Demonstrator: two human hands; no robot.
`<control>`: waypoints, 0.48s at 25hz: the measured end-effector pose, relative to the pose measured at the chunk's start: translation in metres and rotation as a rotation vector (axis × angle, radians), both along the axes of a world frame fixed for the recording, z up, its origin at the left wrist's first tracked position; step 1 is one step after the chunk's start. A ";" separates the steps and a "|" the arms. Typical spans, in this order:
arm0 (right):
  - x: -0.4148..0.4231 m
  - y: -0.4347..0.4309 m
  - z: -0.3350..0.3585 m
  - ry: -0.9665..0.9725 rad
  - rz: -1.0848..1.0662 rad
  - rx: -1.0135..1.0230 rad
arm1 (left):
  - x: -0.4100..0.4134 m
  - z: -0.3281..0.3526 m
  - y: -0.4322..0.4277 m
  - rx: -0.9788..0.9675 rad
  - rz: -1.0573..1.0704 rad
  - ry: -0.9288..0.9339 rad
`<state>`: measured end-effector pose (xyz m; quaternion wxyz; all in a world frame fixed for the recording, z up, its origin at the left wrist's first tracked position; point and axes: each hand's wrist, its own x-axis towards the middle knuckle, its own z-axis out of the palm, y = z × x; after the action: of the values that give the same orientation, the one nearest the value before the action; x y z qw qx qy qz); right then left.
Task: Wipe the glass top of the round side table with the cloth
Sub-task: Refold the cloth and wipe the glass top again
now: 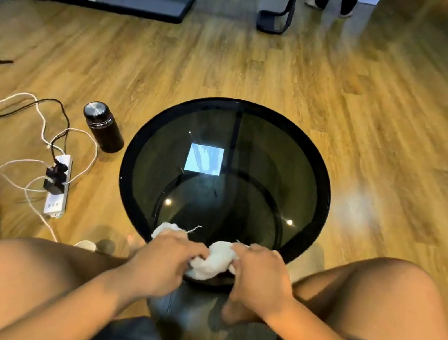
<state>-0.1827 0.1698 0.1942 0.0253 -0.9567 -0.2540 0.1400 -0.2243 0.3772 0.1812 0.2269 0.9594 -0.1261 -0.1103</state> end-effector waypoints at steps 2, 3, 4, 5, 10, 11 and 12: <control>-0.002 0.025 -0.005 0.135 -0.003 0.151 | -0.009 0.004 0.025 0.029 0.093 0.010; 0.002 0.033 -0.004 0.260 -0.018 0.264 | -0.009 0.009 0.036 0.047 0.154 0.035; 0.009 0.038 0.001 0.368 -0.045 0.379 | -0.007 0.015 0.045 0.037 0.217 0.065; 0.016 0.040 0.007 0.412 -0.078 0.483 | -0.004 0.023 0.052 0.003 0.277 0.071; 0.048 0.024 0.050 -0.241 -0.023 0.704 | 0.009 0.065 0.039 -0.006 0.406 -0.533; 0.052 0.018 0.048 -0.325 -0.005 0.685 | 0.011 0.062 0.033 0.049 0.408 -0.574; 0.053 0.013 0.038 -0.317 0.026 0.617 | 0.011 0.053 0.026 0.122 0.380 -0.520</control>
<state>-0.1292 0.1830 0.2323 0.2717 -0.9105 -0.2975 -0.0932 -0.2132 0.4030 0.2339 0.1455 0.9737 0.0085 0.1753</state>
